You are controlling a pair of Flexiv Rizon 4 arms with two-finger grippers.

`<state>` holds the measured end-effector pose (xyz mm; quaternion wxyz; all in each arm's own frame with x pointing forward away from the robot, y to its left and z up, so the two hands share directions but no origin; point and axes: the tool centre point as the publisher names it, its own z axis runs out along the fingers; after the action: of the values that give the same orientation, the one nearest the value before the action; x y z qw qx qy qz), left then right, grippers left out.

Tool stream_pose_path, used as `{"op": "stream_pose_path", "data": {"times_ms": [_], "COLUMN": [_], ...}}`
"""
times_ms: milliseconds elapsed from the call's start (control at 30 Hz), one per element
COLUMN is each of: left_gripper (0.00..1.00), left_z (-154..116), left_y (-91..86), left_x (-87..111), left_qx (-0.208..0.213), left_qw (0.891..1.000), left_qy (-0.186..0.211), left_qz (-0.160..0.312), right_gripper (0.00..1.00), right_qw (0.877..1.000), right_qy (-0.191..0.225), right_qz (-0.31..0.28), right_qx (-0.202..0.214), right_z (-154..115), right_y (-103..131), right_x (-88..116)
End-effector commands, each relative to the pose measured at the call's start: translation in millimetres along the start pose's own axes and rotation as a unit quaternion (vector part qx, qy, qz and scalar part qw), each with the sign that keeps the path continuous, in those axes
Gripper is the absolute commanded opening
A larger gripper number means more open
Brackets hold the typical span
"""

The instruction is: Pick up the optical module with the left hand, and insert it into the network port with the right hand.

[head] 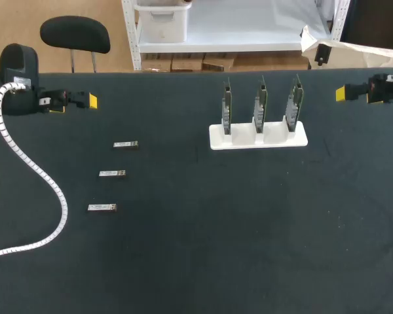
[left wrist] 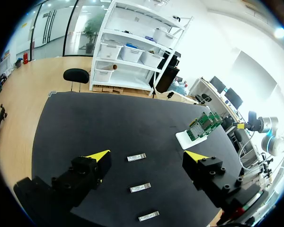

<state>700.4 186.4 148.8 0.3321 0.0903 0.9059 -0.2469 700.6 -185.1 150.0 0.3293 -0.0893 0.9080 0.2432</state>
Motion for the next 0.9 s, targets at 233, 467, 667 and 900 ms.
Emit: {"op": "stream_pose_path", "data": {"times_ms": [233,467,667,900], "left_gripper": [1.0,1.0,1.0,1.0], "left_z": [-0.4,-0.4,-0.4,0.8], "left_y": [-1.6,-1.6,-1.6,3.0], "left_x": [-0.5,-0.5,-0.5,-3.9], "left_qx": [-0.004,-0.004,-0.004,-0.009], "left_qw": [1.0,1.0,1.0,0.997], "left_qy": [0.002,0.002,0.002,0.017], "left_qz": [-0.001,-0.001,-0.001,0.074], "right_gripper": [1.0,1.0,1.0,1.0], "right_qw": [1.0,1.0,1.0,1.0], "right_qy": [0.0,0.0,0.0,0.0], "right_qz": [0.0,0.0,0.0,0.0], "right_qx": [0.002,0.002,0.002,0.002], "right_z": [-0.8,-0.8,-0.8,-0.8], "right_y": [1.0,1.0,1.0,1.0], "right_x": [0.3,0.3,0.3,0.3]}}
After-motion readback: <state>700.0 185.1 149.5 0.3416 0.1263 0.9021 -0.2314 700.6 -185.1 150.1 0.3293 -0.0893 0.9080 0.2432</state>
